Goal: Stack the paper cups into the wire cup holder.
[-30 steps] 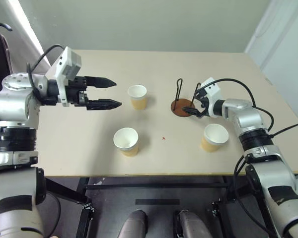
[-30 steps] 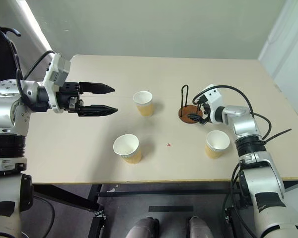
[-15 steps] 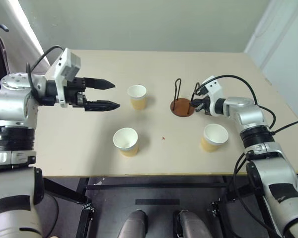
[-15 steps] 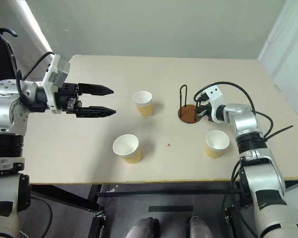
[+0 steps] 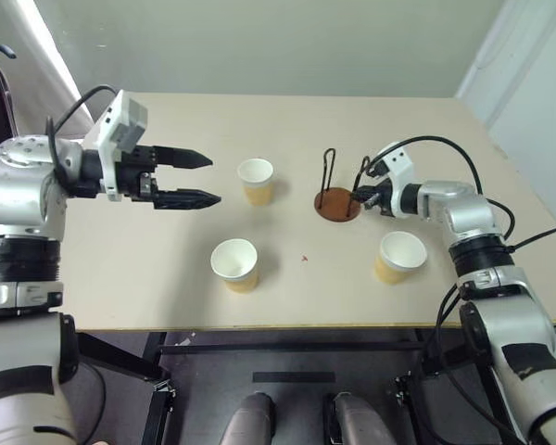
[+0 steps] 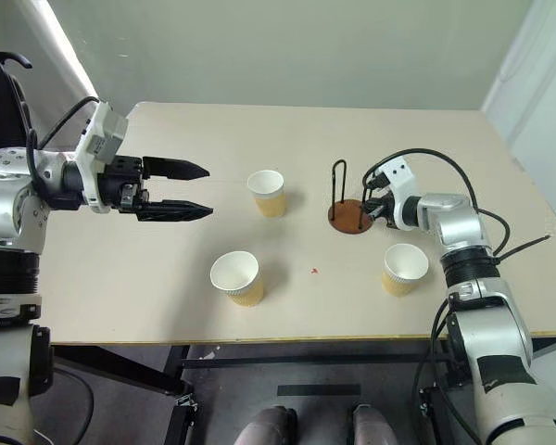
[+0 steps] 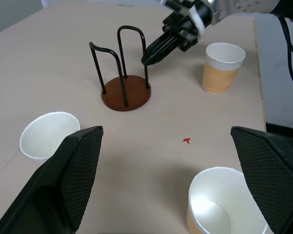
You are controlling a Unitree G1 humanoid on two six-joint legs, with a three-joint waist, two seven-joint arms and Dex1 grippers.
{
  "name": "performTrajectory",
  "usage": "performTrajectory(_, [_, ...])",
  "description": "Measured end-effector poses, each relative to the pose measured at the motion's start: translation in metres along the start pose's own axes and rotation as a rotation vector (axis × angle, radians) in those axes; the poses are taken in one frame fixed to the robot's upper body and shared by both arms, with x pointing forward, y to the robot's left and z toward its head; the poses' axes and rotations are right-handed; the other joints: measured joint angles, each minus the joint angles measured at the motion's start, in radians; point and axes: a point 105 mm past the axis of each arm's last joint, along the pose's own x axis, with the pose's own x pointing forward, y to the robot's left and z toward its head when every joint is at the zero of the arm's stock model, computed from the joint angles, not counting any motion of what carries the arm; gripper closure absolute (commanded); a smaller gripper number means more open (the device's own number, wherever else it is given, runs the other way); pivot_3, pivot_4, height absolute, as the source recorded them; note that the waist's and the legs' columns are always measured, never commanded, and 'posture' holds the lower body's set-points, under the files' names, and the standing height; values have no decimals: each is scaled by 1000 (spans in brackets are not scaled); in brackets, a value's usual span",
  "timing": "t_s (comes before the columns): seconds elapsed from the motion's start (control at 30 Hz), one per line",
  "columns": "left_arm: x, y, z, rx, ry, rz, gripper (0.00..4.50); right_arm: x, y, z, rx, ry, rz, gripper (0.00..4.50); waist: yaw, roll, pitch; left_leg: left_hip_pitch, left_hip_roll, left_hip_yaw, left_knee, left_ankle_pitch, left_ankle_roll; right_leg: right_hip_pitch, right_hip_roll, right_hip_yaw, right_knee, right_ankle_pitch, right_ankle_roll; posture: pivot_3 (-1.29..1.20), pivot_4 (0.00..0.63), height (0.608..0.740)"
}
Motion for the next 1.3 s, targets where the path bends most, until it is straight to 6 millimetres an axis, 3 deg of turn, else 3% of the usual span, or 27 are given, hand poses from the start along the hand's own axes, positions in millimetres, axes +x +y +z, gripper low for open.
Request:
performTrajectory(0.3, [8, -16, -8, -31, 79, -101, 0, -21, 37, 7, -82, -42, 166, 4481, -3, 0, 0, -3, 0, 0, 2, 1, 0, -1, 0, 0, 1, 0, 0, 0, 150, 740])
performTrajectory(0.67, [12, -27, -8, -43, 100, -150, 0, -30, 58, -2, -122, -38, 223, 4481, -2, 0, 0, -2, 0, 0, 2, 1, 0, -1, 0, 0, 1, 0, 1, 0, 150, 740])
performTrajectory(0.9, [11, -28, -6, -34, 100, -150, 0, -28, 67, -4, -143, -29, 254, 4481, -2, 0, 0, -3, 0, 0, 3, 1, 0, -1, 0, 0, 1, 0, 1, 0, 150, 740])
performTrajectory(1.3, [11, -27, -5, -33, 98, -149, 0, -29, 67, -17, -180, 36, 261, 4481, -2, 0, 0, -3, 0, 0, 3, 1, 1, -1, 0, 0, 1, 1, 1, 0, 150, 740])
